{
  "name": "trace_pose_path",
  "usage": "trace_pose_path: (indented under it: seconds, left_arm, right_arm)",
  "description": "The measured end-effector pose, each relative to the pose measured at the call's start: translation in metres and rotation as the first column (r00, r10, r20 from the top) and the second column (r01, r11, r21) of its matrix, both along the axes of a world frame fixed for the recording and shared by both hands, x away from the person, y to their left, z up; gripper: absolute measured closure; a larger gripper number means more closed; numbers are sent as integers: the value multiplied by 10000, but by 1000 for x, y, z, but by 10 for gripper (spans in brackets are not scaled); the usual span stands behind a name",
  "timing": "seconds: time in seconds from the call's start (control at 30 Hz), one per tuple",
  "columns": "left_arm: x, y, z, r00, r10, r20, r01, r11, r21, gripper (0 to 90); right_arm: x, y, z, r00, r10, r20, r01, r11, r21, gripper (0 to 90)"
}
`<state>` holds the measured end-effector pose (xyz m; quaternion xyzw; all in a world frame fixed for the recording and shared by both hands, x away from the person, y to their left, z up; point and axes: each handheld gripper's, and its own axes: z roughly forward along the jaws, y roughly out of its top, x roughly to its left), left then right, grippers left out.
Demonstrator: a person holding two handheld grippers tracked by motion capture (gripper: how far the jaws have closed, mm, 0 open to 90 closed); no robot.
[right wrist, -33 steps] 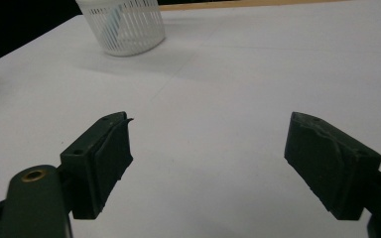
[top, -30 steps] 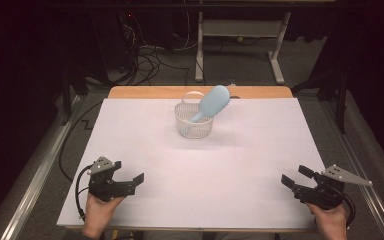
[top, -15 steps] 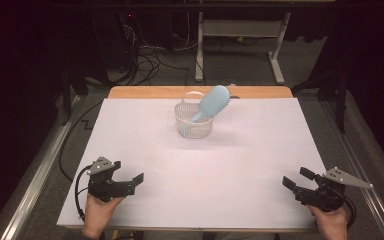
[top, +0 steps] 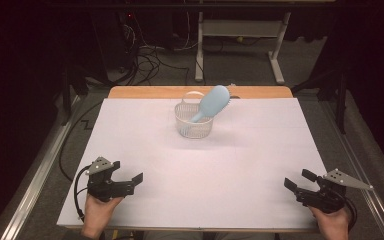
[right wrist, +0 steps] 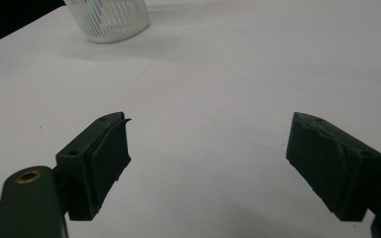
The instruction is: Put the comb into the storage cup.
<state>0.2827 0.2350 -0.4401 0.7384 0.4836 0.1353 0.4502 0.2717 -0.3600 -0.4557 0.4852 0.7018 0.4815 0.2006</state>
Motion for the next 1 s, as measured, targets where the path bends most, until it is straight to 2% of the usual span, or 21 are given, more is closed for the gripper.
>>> trace_pose_path:
  seconds: [0.1, 0.3, 1.0]
  left_arm:
    - [0, 0, 0, 10000, 7, -1, -7, 10000, -3, 10]
    - [0, 0, 0, 10000, -20, -17, 20, 10000, -33, 10]
    - [1, 0, 0, 10000, -63, -48, 63, 10000, -61, 11]
  right_arm:
    - [0, -1, -2, 10000, 19, -76, -20, 9999, -99, 170]
    - [-1, -4, -3, 9999, -52, -154, 53, 10000, 9, 170]
    - [-1, -5, -4, 9999, -34, -165, 35, 10000, 58, 168]
